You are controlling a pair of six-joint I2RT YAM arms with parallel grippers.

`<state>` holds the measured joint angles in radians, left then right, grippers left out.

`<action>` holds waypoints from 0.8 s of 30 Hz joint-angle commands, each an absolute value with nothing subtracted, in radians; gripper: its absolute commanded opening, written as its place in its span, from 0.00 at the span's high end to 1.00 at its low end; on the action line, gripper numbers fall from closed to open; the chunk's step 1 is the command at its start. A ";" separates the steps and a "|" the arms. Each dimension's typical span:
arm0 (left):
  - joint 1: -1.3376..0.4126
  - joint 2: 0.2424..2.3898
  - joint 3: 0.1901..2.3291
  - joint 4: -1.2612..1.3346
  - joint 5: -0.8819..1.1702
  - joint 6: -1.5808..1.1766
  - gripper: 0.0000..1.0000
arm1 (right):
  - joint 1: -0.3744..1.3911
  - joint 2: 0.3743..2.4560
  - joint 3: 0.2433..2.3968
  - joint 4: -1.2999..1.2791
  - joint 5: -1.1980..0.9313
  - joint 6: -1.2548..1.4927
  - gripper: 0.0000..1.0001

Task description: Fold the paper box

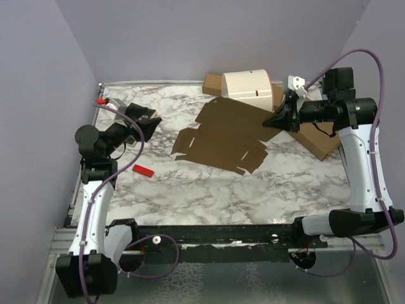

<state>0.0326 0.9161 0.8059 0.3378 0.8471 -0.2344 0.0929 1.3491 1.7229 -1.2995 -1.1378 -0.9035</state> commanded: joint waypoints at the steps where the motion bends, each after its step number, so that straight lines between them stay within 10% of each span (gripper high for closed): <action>1: 0.209 0.905 0.676 0.543 0.720 -0.583 0.36 | 0.101 1.405 1.915 -1.231 -1.100 -0.739 0.99; 9: 0.379 1.260 0.398 1.775 0.835 -1.509 0.28 | 0.101 1.520 2.213 -1.164 -1.148 -0.511 0.99; 24: 0.206 1.353 0.458 1.786 0.828 -1.485 0.29 | 0.053 1.466 2.120 -0.960 -1.377 -0.288 0.99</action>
<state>0.2413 1.3602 0.4225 1.5253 0.8299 -1.4570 0.0631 1.5021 2.1407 -1.0248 -1.2919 -0.3515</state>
